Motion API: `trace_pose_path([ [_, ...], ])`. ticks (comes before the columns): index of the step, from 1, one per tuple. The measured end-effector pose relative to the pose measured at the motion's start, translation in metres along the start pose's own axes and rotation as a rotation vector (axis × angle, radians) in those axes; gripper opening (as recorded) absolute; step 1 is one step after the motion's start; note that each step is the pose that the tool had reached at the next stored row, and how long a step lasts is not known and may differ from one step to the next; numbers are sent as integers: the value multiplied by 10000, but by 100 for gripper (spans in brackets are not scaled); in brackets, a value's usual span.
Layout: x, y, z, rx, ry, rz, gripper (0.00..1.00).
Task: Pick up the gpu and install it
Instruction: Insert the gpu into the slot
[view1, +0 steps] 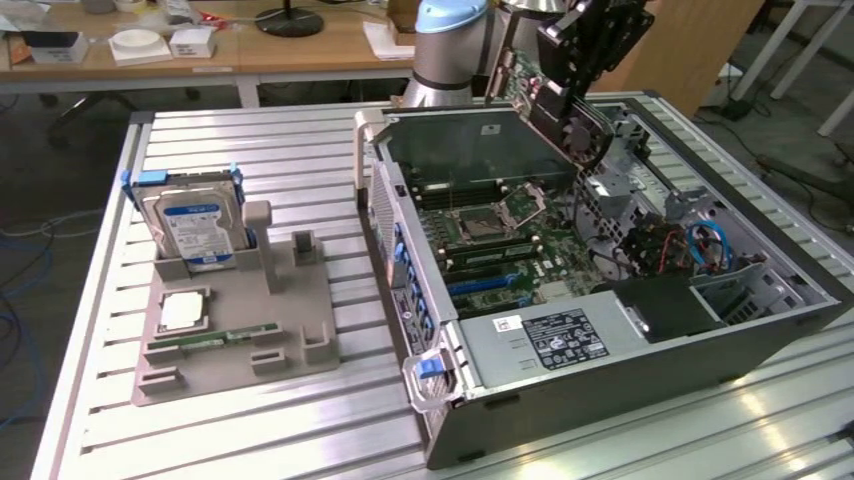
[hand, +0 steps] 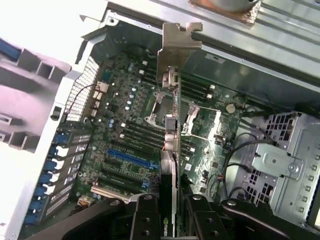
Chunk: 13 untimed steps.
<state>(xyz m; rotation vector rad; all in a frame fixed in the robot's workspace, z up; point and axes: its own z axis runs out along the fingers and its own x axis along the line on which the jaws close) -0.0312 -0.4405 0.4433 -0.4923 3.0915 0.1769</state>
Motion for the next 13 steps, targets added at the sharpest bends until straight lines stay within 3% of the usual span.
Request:
trace_pose_path([
  [13,0,-1,5,-1,210,-1775,26],
])
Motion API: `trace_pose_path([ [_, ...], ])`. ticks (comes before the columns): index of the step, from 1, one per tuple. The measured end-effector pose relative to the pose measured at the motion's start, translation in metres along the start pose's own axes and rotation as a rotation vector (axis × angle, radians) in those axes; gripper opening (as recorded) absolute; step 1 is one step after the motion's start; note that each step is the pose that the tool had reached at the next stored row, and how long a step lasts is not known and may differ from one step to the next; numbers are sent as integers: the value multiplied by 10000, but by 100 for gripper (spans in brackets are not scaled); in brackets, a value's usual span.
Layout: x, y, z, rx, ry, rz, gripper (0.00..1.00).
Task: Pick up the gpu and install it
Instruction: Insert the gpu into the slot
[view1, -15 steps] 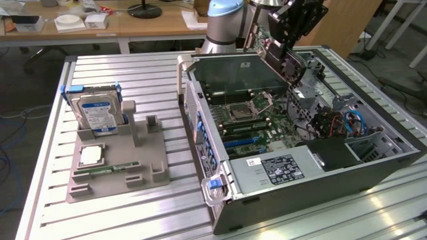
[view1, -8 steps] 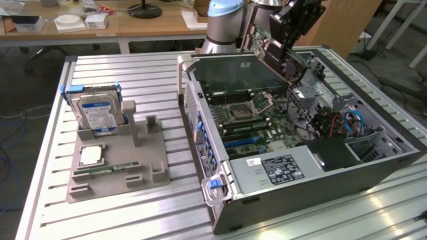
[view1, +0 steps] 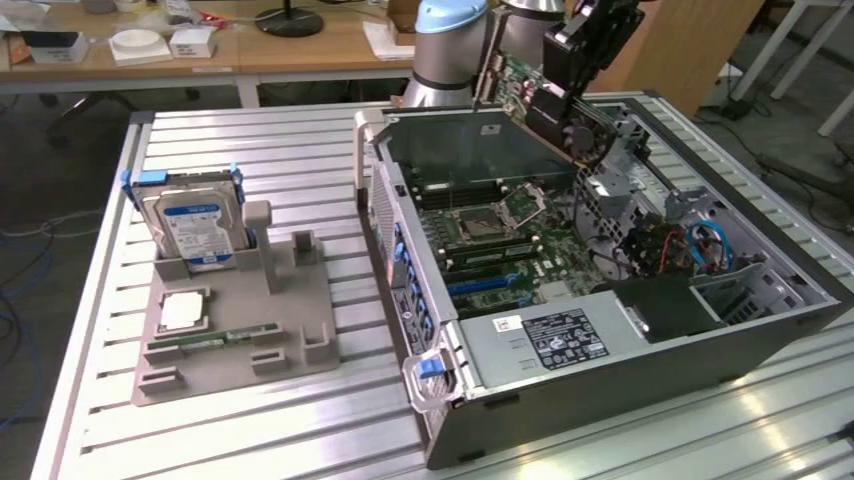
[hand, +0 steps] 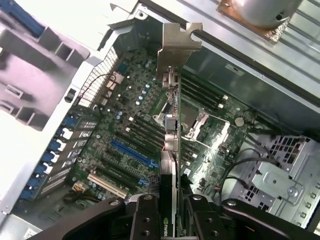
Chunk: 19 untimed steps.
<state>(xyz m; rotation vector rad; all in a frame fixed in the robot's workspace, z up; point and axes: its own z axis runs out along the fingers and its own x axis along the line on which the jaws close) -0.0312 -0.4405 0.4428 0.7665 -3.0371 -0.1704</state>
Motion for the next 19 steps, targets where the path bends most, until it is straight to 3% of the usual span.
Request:
trace_pose_path([
  [19,2,-4,11,-5,284,-2387,26],
])
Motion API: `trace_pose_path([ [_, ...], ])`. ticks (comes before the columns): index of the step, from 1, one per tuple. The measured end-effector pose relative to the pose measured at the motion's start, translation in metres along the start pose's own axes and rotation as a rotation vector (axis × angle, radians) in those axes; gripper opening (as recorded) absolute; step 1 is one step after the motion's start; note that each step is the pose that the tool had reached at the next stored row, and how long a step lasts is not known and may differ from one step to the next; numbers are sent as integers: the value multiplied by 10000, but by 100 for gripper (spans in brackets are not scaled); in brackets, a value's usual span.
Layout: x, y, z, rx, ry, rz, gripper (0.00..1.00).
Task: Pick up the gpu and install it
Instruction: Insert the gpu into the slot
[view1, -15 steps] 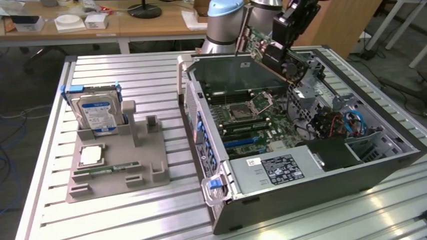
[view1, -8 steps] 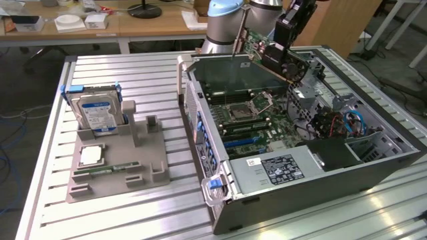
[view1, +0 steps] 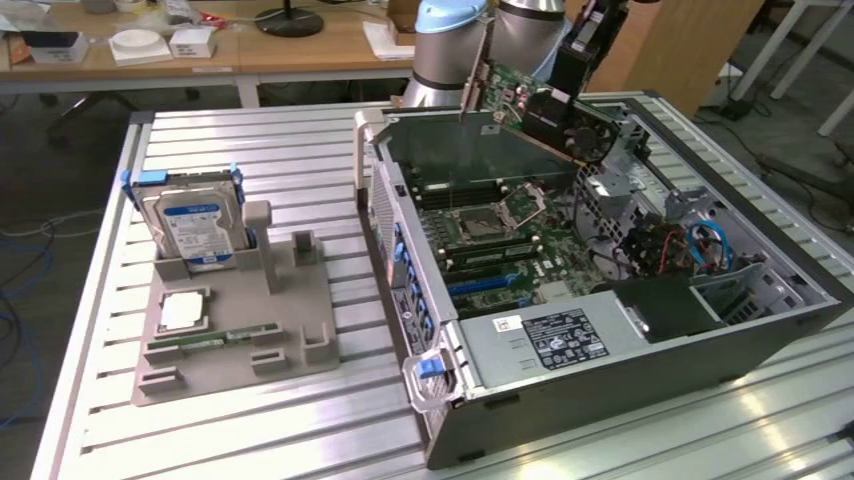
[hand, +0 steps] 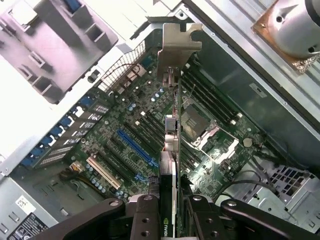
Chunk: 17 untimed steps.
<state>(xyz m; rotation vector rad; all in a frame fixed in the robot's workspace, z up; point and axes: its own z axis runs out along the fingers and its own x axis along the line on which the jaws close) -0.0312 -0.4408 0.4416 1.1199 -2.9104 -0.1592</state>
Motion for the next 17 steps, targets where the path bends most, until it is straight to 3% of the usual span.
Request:
trace_pose_path([
  [17,6,-7,10,30,245,-1833,26],
])
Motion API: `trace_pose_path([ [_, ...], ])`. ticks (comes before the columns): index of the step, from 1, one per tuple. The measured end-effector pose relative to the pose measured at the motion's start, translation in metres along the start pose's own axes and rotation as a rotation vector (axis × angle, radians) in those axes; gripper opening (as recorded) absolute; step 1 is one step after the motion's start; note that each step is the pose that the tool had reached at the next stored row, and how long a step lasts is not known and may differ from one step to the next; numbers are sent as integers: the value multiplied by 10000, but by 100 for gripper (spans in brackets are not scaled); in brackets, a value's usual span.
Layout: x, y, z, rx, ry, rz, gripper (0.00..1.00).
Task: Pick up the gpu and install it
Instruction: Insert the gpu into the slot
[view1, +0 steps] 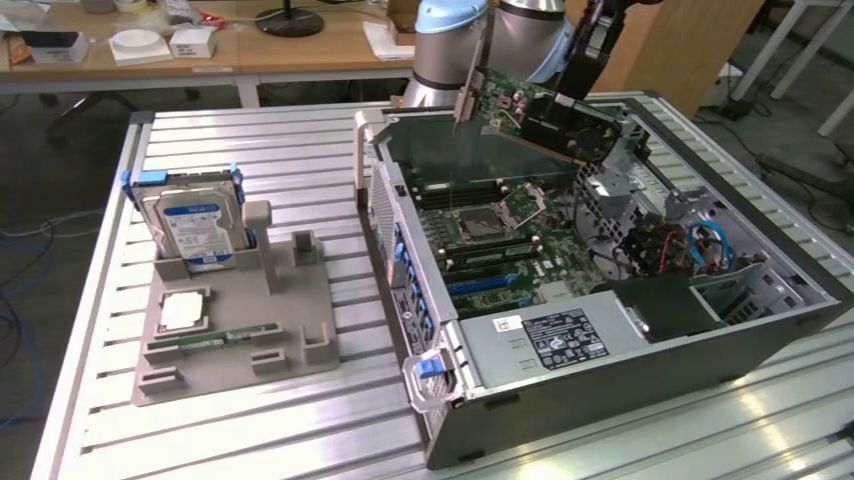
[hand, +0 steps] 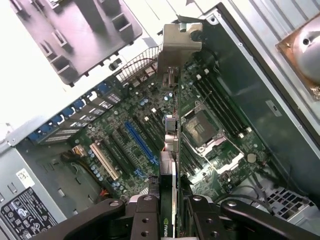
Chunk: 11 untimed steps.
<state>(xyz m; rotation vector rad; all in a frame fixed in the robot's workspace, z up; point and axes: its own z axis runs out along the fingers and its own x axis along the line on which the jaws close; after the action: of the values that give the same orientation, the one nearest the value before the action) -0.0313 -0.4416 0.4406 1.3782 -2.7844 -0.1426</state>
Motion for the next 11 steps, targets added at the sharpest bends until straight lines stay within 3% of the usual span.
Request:
trace_pose_path([
  [11,1,-1,5,2,155,-1361,26],
])
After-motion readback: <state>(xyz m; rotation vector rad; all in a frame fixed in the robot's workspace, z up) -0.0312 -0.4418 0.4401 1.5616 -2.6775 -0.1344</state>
